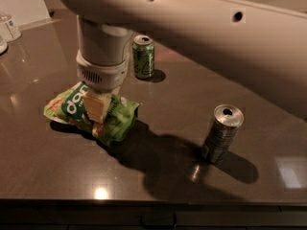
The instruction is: Move green rice chip bag near redbull can
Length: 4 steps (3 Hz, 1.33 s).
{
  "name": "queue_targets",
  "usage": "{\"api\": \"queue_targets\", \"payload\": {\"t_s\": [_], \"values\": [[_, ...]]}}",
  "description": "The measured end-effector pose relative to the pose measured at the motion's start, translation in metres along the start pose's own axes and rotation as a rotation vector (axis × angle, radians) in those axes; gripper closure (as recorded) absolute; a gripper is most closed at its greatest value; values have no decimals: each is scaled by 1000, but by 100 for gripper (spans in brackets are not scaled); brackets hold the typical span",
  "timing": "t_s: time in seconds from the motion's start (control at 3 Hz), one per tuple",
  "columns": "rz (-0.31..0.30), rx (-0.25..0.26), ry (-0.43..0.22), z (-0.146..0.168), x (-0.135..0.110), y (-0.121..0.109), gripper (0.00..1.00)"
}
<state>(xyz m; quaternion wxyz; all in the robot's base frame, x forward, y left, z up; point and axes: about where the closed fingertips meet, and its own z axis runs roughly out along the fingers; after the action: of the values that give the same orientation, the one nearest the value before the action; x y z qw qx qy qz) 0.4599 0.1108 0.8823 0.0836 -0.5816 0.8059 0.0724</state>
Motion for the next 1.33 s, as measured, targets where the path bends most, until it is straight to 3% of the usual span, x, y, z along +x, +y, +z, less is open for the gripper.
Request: {"api": "queue_targets", "payload": {"t_s": [0.33, 0.67, 1.33], "values": [[-83, 16, -15, -32, 14, -12, 100], [-197, 26, 1, -55, 33, -23, 100], [-441, 24, 79, -68, 78, -52, 100]]}}
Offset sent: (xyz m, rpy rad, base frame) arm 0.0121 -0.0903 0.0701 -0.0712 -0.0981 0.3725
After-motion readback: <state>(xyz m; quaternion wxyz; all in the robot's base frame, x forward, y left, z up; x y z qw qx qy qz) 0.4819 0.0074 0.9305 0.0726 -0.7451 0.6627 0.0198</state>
